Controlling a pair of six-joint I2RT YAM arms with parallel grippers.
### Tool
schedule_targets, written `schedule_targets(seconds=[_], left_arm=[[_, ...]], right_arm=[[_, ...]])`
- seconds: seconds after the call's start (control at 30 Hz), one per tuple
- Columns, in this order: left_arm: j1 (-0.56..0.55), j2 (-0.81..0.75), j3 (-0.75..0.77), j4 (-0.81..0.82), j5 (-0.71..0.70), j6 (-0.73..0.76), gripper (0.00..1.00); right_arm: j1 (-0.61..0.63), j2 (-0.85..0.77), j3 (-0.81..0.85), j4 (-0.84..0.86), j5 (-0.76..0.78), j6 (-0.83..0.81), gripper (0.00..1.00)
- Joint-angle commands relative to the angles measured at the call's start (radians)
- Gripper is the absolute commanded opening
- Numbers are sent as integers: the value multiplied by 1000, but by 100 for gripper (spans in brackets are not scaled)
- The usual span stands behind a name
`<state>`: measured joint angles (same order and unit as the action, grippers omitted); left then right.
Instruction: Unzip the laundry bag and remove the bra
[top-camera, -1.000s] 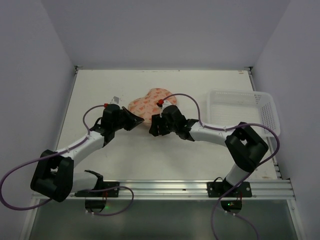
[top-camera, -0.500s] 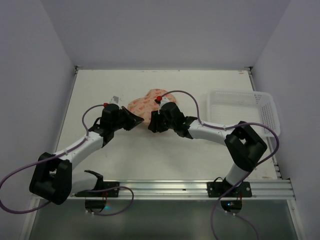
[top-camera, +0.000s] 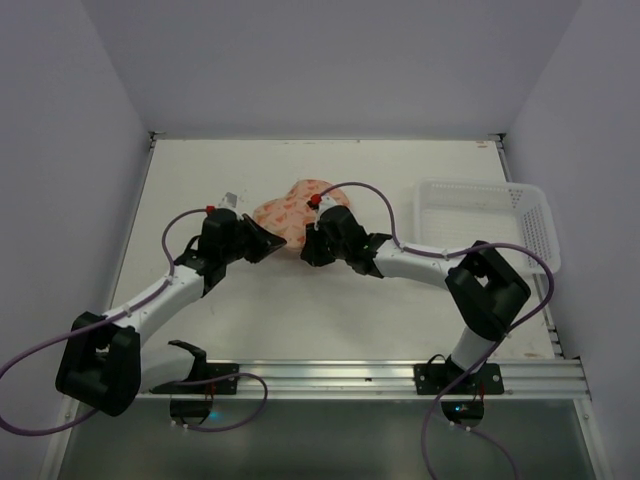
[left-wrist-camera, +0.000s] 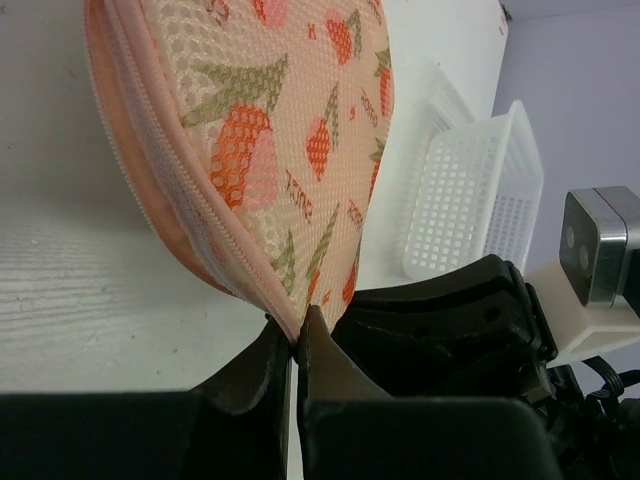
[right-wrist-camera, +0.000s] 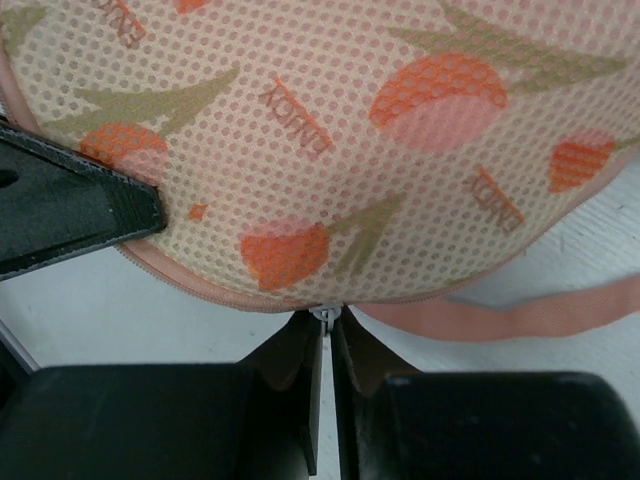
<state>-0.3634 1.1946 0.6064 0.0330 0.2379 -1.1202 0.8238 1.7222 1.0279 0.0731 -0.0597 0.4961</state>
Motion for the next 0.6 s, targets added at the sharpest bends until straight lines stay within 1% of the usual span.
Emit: schedule_targets(seconds=[0.0,0.07,0.1,0.2,0.3,0.5,0.57], left_arm=[[-8,-33,18,-28,2,54,0],[-6,-35,21,-31,-17,75,0],[-8,-33,23,-72,-23,85,0],[10,-29,27,-110,-40,121,0],[52,-29,23,-151,-46,164,0],[182,-30,15,-217,-58,275,0],[192,-18,21,-209,-84,299,0]], right_arm=[[-3,-48,-12,5,58,-45,7],[-5,-67,-35,-1,79,-62,2],[-6,-87,-64,-6,86,-73,0],[-18,-139,-127,-12,97,-83,0],[-57,-179,-187,-21,103,-85,0],[-216,-282,-253,-55,40,-67,0],[-219,-302,-253,-67,35,-71,0]])
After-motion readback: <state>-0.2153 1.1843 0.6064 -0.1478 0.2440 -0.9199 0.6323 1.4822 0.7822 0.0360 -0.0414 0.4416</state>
